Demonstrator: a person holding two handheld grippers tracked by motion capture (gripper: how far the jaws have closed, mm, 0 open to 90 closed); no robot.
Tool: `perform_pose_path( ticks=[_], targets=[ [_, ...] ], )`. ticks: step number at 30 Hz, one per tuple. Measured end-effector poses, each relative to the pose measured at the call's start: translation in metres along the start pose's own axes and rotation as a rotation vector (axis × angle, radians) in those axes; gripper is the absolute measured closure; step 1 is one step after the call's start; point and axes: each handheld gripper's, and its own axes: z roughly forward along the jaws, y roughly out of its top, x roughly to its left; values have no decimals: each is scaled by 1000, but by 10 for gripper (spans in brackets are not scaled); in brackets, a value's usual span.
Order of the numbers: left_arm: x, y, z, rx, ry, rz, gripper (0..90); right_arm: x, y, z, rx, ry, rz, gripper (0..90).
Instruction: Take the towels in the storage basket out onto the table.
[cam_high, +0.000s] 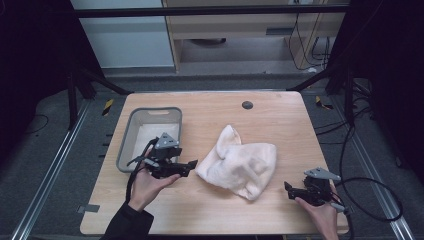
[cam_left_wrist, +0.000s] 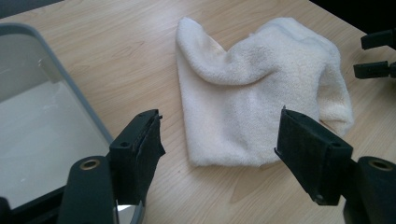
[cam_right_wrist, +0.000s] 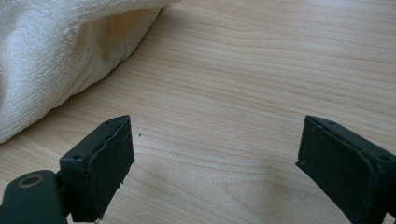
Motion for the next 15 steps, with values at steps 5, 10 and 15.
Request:
perform_pose_path(
  ticks=[5,10,15],
  targets=[
    [9,-16,-9,-25,32,-20,309,0,0,0,0,0,1,104],
    [21,-32,-17,-52,67,-60,311,0,0,0,0,-4,-3,103],
    [35,-51,-26,-84,101,-101,317,0,-1,-1,-4,-6,-3,99]
  ],
)
